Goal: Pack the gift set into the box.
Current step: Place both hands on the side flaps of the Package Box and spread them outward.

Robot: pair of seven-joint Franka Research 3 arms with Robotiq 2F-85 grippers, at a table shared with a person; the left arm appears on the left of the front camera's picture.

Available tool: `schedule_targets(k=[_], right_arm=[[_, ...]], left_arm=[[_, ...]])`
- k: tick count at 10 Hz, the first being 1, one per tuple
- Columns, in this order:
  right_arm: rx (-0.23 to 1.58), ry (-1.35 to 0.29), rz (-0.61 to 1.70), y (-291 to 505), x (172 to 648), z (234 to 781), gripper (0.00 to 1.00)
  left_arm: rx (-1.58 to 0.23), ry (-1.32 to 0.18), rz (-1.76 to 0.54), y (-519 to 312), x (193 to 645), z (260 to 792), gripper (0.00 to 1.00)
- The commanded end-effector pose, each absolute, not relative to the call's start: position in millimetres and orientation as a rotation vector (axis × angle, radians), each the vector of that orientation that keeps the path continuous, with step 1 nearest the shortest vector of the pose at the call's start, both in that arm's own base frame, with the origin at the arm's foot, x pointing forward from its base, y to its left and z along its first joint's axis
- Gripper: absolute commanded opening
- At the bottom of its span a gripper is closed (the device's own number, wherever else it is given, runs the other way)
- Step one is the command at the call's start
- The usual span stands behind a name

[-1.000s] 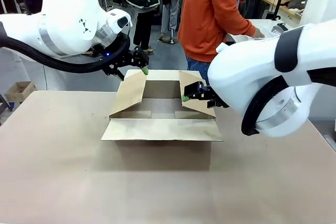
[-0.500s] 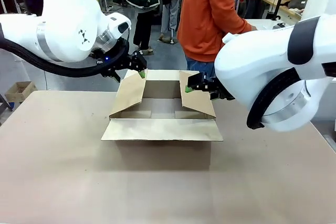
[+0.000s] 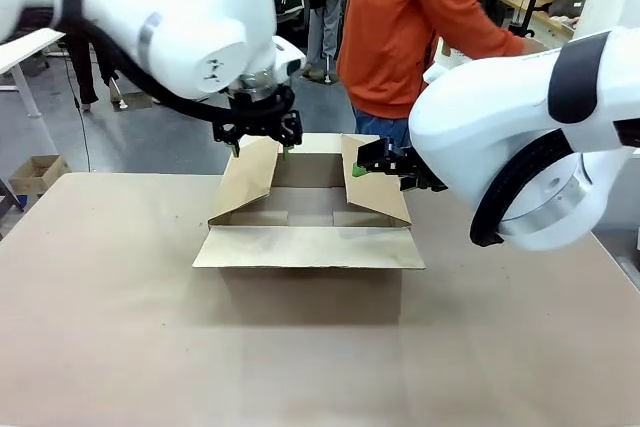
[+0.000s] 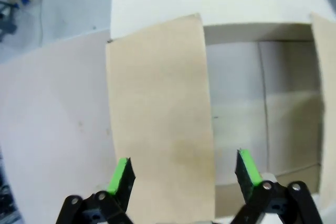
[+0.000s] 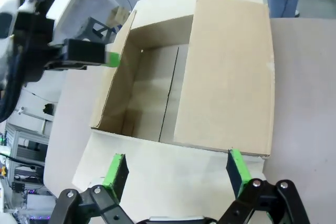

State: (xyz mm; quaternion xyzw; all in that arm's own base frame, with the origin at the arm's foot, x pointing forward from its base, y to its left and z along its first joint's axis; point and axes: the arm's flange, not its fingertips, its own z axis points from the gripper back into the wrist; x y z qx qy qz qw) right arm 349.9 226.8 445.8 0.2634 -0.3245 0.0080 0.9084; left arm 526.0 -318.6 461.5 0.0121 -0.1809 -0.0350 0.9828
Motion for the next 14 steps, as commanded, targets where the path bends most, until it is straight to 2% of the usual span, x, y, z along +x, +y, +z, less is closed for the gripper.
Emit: schedule_targets(k=[1, 5, 7, 11, 14], right_arm=[[0.551, -0.661, 0.003, 226, 350, 450, 1.00], [0.551, -0.661, 0.003, 226, 350, 450, 1.00], [0.551, -0.661, 0.003, 226, 350, 450, 1.00], [0.551, -0.661, 0.003, 226, 350, 450, 1.00], [0.551, -0.661, 0.003, 226, 350, 450, 1.00]], left_arm=[[0.073, -0.370, -0.052, -344, 549, 450, 1.00], [0.260, -0.328, 0.008, -336, 551, 425, 1.00], [0.295, -0.361, 0.039, -327, 547, 427, 1.00], [0.271, -0.420, 0.069, -304, 535, 453, 1.00], [0.257, -0.436, 0.140, -257, 528, 469, 1.00]])
